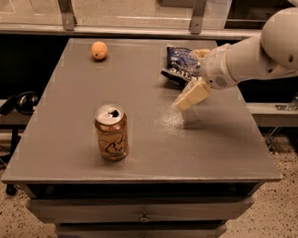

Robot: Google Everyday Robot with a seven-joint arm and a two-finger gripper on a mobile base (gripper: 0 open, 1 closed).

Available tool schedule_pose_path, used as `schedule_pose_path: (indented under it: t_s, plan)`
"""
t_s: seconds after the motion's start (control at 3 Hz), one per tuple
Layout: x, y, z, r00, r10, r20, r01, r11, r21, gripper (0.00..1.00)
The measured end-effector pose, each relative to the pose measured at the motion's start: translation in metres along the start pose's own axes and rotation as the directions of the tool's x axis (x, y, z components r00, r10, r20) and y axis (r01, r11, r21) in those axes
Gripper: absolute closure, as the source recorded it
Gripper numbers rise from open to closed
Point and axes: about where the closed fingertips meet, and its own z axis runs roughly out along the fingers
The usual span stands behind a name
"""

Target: Move blue chip bag near orange can

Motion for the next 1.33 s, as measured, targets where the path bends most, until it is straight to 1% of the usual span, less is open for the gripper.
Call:
schedule_pose_path:
  t_s: [0.33,0.67,1.0,1.33]
  plan:
    - [-0.005,-0.037,0.038,0.996,-0.010,0.090,0.003,0.9968,0.080,0.00]
    - [-0.002,-0.068,0.058,0.994,-0.015,0.109,-0.002,0.9887,0.150,0.18]
    - [0.004,-0.085,0.066,0.995,-0.010,0.102,-0.010,0.9794,0.201,0.42]
    - [0.009,-0.089,0.063,0.997,-0.010,0.082,-0.009,0.9735,0.228,0.65]
